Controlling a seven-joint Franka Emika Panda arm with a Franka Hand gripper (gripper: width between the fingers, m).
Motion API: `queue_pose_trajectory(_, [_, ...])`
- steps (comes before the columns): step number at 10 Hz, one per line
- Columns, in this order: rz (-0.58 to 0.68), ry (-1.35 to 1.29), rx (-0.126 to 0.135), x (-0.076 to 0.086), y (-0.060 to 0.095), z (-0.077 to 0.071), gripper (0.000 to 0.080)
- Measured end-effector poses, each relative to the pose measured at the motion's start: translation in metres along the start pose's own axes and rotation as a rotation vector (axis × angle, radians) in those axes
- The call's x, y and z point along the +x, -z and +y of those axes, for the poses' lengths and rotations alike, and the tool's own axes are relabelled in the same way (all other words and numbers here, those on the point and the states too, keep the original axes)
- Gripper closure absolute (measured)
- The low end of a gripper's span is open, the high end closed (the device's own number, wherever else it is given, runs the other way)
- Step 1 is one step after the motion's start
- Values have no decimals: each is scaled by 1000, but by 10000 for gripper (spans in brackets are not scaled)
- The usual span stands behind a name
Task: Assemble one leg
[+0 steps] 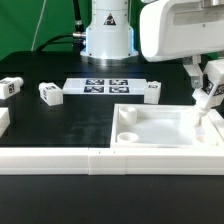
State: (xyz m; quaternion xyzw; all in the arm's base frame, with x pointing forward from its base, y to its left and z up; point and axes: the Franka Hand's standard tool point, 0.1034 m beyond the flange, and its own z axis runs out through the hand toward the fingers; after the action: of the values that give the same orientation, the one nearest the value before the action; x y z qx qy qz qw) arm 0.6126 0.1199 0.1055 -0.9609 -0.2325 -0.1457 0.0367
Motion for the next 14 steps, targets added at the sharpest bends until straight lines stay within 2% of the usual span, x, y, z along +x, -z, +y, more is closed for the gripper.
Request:
queue_pose_trajectory(1, [76,8,-30,0,0,5,512])
queue_pose_trajectory(2, [104,12,-39,-10,-4,-2,512])
queue_pose_trajectory(3, [86,13,-32,-14,-7,-4,512])
queue_pose_trajectory(6, [103,14,-41,-4,-7,7,512])
queue_pose_trajectory(10, [118,21,-44,15,-16,22,512])
queue_pose_trajectory(12, [156,17,-57,19,-19,23,512])
queue_pose_trajectory(14, [146,22,-49,13,-26,15,512])
